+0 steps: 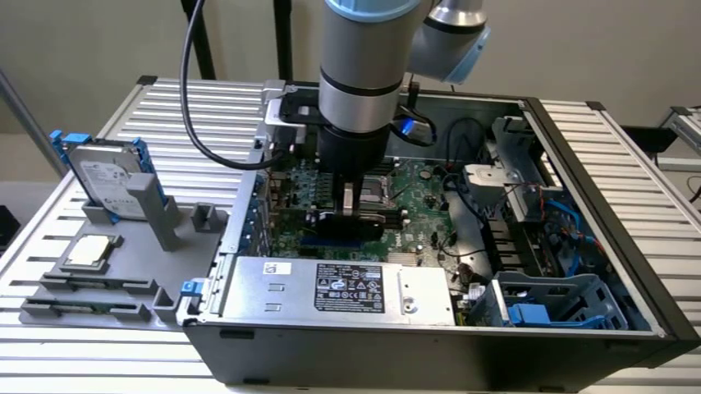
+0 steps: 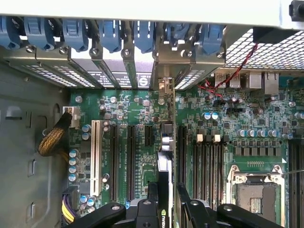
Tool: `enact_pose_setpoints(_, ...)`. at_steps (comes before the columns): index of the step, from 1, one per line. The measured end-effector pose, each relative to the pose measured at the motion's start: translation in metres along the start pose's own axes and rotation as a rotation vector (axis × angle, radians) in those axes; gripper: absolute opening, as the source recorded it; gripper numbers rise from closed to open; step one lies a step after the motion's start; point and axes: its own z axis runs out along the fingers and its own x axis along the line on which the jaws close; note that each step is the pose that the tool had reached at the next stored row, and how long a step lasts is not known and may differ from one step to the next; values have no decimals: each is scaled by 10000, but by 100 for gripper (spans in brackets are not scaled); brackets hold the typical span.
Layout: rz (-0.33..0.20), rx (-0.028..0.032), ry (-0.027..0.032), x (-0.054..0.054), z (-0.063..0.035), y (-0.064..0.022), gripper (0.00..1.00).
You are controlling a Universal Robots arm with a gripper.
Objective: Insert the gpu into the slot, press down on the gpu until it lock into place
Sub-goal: 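Press down on the gpu until it lock into place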
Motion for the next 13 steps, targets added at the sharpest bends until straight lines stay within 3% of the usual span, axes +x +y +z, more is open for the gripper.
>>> enact_pose_setpoints(2, 2, -17, 27, 1, -38, 3, 26)
enact_pose_setpoints(7, -2, -24, 46, 1, -37, 3, 26)
enact_pose_setpoints(13, -19, -41, 121, 2, -19, 3, 26)
